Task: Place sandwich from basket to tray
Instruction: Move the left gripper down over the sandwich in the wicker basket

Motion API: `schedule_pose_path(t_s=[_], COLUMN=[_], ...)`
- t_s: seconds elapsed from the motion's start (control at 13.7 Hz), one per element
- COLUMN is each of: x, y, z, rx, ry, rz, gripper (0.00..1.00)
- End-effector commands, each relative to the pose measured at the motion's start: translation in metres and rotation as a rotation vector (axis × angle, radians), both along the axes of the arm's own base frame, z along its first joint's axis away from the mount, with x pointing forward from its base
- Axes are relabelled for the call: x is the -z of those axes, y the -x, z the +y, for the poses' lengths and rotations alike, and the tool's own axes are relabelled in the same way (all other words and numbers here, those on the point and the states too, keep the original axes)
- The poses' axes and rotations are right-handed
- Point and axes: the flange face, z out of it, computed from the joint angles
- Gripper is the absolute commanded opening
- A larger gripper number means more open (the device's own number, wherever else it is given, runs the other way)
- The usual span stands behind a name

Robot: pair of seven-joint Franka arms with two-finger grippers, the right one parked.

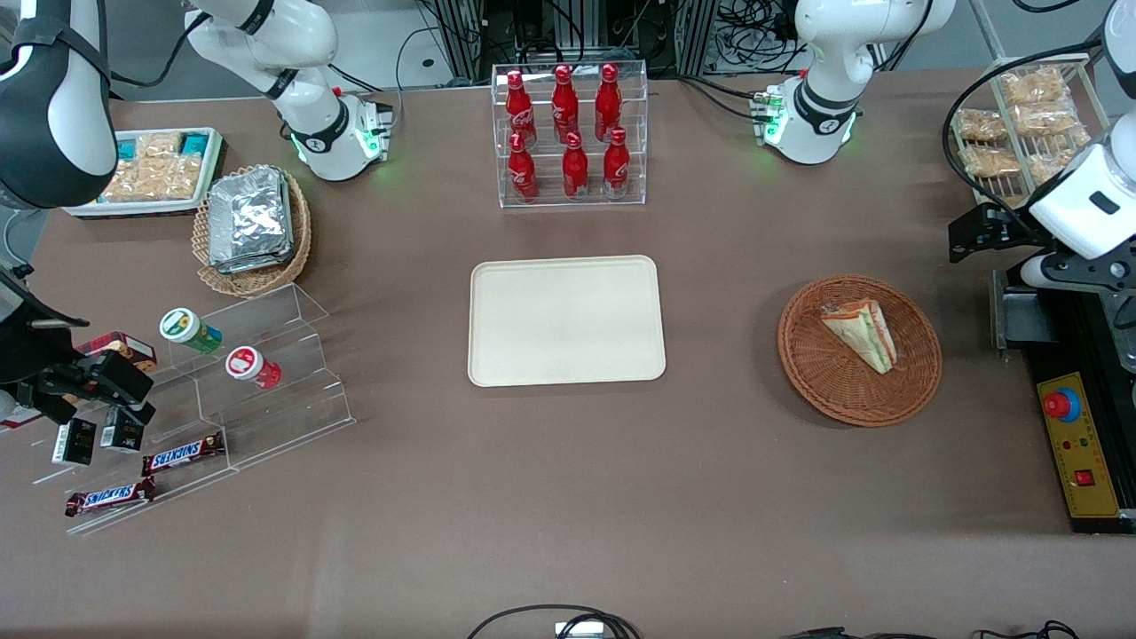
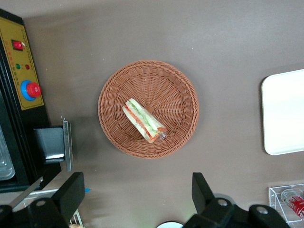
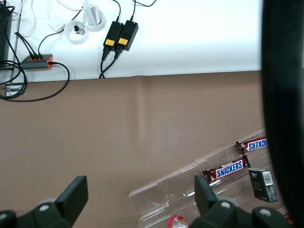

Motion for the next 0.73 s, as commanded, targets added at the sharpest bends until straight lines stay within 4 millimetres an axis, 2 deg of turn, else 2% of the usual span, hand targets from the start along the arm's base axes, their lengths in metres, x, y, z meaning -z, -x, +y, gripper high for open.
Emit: schedule_pose_path(t_s=[0.0, 0.22, 0.36, 0.51, 0.66], x=[-0.003, -0.002, 0.015, 0.042, 0.081], y=[-0.004, -0.006, -0.014, -0.017, -0.017], z=[0.003, 0.011, 0.015, 0.017, 0.016], rx=[0.025, 0.005, -0.004, -0.026, -0.096], ry=[0.022, 0.014, 0.011, 0.003, -0.006], rz=[0.009, 0.012, 0.035, 0.054, 0.055], gripper=[1.0, 1.0, 1.0, 1.0, 1.0])
